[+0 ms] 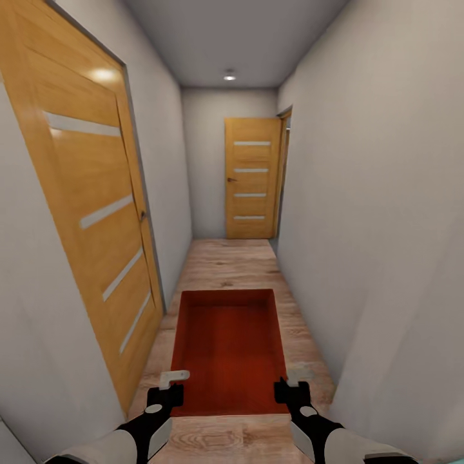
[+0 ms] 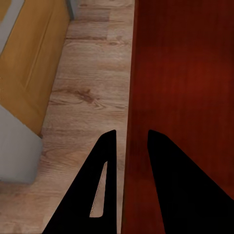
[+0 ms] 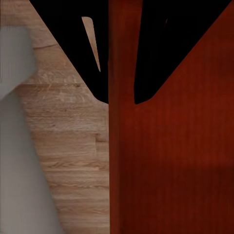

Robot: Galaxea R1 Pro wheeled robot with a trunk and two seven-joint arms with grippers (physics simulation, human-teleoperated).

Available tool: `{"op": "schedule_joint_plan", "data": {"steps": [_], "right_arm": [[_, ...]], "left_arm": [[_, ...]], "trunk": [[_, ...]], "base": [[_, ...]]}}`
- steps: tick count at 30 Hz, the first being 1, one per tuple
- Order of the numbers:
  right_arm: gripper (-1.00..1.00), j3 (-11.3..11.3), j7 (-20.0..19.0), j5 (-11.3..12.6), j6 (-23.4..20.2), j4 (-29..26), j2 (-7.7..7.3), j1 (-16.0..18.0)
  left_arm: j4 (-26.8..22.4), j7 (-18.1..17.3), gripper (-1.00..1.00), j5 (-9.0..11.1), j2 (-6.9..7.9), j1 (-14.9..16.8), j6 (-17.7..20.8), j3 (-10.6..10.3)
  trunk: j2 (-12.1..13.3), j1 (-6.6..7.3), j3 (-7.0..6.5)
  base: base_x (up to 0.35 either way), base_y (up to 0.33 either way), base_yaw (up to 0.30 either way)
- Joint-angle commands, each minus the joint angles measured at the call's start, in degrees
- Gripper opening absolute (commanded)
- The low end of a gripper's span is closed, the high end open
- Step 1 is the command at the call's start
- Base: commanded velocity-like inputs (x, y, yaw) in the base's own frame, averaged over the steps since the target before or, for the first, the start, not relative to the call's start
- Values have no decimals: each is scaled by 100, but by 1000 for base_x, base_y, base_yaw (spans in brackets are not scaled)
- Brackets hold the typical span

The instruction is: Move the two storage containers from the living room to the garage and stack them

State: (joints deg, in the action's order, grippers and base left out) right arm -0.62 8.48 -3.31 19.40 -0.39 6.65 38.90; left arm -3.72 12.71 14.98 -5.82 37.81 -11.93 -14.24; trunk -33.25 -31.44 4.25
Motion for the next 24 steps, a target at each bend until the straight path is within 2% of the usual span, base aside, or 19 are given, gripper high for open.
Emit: {"op": "schedule_joint_plan", "data": {"steps": [1, 10, 24], "right_arm": [[-100, 31, 13, 28, 17, 27, 56, 3], [-100, 35, 13, 26, 20, 27, 55, 3], [-100, 33, 13, 24, 18, 28, 55, 3]], "left_arm": [[-6, 97, -100, 14, -4, 11, -142, 9], [-6, 100, -100, 14, -7, 12, -121, 9], [-7, 96, -100, 14, -1, 13, -123, 9]], "trunk": [[-9, -5, 10], [-9, -5, 10], [-9, -5, 10]], "base": [[316, 149, 0], [318, 119, 0], [325, 7, 0]]}}
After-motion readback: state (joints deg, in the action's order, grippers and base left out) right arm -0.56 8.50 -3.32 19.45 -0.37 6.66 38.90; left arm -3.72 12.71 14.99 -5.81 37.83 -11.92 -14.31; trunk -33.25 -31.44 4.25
